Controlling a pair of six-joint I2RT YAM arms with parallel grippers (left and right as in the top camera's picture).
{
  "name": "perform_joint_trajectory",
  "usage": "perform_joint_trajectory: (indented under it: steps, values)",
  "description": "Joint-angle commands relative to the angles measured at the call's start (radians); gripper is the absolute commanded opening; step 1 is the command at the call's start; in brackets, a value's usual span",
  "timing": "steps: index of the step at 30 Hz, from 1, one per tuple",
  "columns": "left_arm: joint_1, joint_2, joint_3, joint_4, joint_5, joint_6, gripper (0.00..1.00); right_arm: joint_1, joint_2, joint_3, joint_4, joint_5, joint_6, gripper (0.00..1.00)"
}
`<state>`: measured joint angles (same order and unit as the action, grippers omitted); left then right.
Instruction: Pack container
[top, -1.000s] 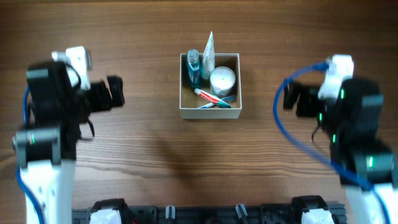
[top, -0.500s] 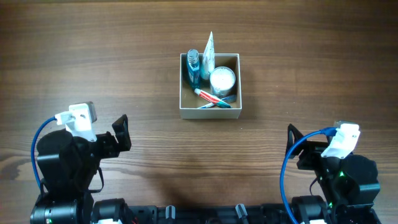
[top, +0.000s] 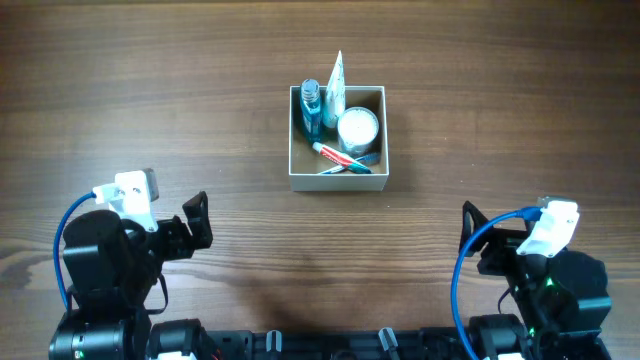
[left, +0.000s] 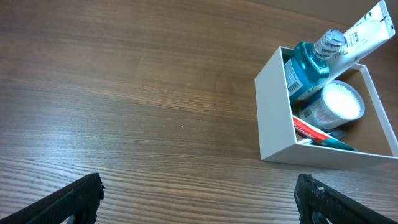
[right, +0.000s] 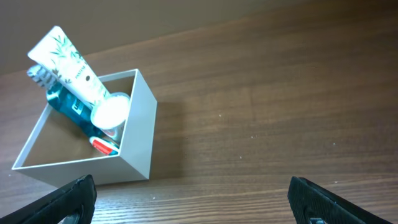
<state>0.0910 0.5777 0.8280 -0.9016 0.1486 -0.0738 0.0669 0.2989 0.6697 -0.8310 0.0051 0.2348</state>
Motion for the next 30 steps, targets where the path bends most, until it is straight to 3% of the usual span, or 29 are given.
perform_joint_trajectory:
  steps: [1,5,10,12,13,17,20,21,26,30]
  values:
    - [0.002,0.001,-0.008,-0.002,0.019,-0.013,1.0,0.001,-0.058,-0.007,-0.001,0.022,0.01,1.0]
    - [0.002,0.001,-0.008,-0.002,0.019,-0.013,1.0,0.001,-0.165,-0.018,0.011,0.004,-0.066,1.0]
    - [0.002,0.001,-0.008,-0.002,0.019,-0.013,1.0,0.0,-0.292,-0.159,0.152,-0.033,-0.166,1.0]
    - [0.002,0.001,-0.008,-0.002,0.019,-0.013,1.0,0.0,-0.295,-0.237,0.29,-0.073,-0.219,0.99]
    - [0.002,0.001,-0.008,-0.002,0.019,-0.013,1.0,0.0,-0.295,-0.323,0.494,-0.096,-0.272,1.0]
    - [0.002,0.001,-0.008,-0.002,0.019,-0.013,1.0,0.0,-0.296,-0.508,0.886,-0.096,-0.373,1.0]
    - [0.002,0.001,-0.008,-0.002,0.019,-0.013,1.0,0.0,-0.296,-0.628,1.068,-0.093,-0.444,1.0]
    - [0.002,0.001,-0.008,-0.002,0.019,-0.013,1.0,0.0,-0.296,-0.66,1.09,-0.092,-0.447,1.0]
    - [0.002,0.001,-0.008,-0.002,0.019,-0.013,1.0,-0.003,-0.296,-0.664,0.831,-0.083,-0.43,1.0]
    - [0.002,0.001,-0.008,-0.002,0.019,-0.013,1.0,-0.004,-0.296,-0.664,0.833,-0.082,-0.43,1.0]
